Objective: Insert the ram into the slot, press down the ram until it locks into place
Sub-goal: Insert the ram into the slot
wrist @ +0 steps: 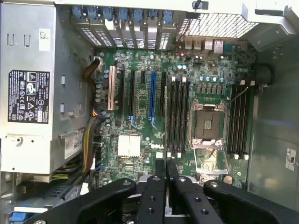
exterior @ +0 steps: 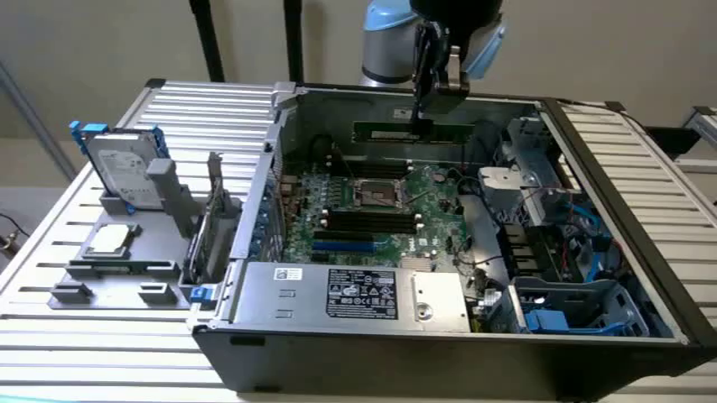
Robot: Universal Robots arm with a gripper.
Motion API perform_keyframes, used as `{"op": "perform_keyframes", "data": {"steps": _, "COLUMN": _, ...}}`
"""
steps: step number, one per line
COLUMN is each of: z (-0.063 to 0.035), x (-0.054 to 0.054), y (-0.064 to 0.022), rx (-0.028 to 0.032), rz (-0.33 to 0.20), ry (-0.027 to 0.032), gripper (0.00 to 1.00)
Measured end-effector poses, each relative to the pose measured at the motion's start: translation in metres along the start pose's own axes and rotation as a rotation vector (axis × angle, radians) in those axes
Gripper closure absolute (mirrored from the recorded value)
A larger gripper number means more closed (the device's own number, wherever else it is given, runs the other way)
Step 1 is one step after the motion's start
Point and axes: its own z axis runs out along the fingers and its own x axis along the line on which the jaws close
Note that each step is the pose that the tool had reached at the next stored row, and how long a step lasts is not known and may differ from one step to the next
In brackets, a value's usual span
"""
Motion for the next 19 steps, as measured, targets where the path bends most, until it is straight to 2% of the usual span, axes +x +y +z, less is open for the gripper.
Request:
{"op": "perform_keyframes", "data": {"steps": 14, "z": 0.0001, "x": 0.0, "y": 0.0, "rx": 0.0, "rz": 0.0, "ry": 0.0, "gripper": 0.87}}
{"op": "perform_keyframes", "data": {"steps": 19, "z": 0.007, "x": -0.0011, "y": 0.0021, "rx": -0.0001, "rz": 0.001, "ry": 0.0001, "gripper": 0.87}}
